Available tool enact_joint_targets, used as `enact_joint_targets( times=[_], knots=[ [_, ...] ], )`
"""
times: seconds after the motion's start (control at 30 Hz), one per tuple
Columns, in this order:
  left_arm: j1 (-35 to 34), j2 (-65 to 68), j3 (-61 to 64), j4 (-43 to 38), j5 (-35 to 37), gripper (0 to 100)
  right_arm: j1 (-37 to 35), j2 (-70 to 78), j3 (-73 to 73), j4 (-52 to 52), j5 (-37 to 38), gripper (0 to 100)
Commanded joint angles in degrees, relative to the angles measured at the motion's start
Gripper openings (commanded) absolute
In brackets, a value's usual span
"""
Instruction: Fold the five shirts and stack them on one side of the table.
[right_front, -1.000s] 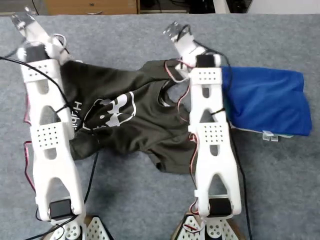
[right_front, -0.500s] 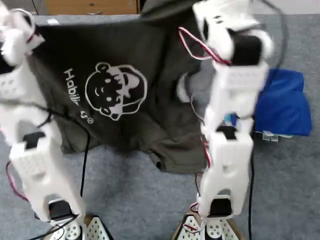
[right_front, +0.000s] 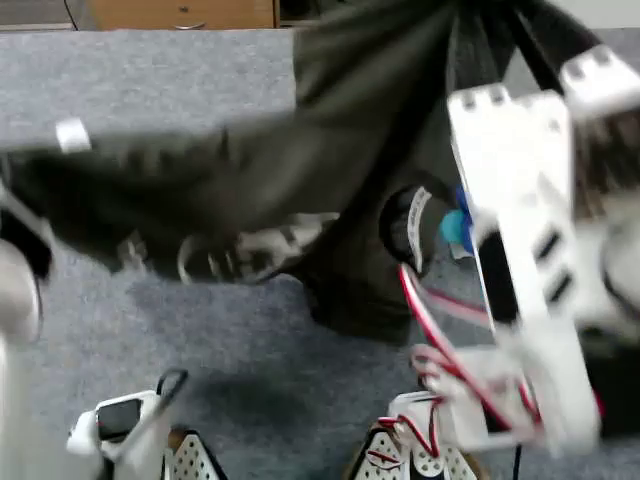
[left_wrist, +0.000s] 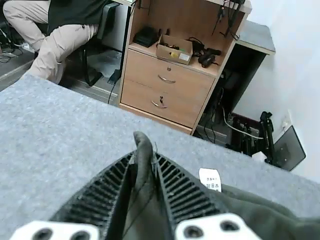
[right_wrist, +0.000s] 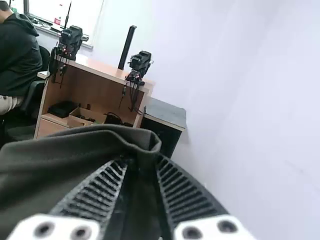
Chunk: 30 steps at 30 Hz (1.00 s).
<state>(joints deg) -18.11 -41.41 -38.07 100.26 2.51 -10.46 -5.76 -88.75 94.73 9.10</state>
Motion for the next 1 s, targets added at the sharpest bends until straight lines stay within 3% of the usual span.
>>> enact_joint_targets(
  times=[0.0, 0.13, 0.27, 0.4, 0.53, 0.8, 0.97],
  knots=[
    [-0.4, -11.8, 12.3, 0.6, -1.9, 2, -0.6, -8.0, 2.2, 0.8, 1.0, 0.2],
    [-0.9, -19.5, 17.4, 0.5, -5.4, 2, -0.7, -16.2, 8.0, 0.8, 4.7, 0.2],
    [-3.4, -23.8, 12.7, 0.5, -6.0, 2, -0.7, -24.0, 14.6, -1.4, 6.8, 0.2],
    [-8.2, -23.5, 5.4, 0.4, -5.9, 2, -0.8, -28.4, 22.4, -10.0, 7.3, 0.2],
    [-8.6, -21.8, 0.4, -0.1, -5.9, 2, -0.8, -29.6, 28.5, -18.1, 7.6, 0.2],
    [-8.8, -21.1, -1.0, -10.9, -6.2, 2, -0.7, -29.5, 31.8, -36.1, 10.6, 0.5],
    [-8.9, -21.3, -1.3, -11.5, -6.2, 2, -0.7, -29.5, 32.0, -41.4, 10.7, 0.5]
  ],
)
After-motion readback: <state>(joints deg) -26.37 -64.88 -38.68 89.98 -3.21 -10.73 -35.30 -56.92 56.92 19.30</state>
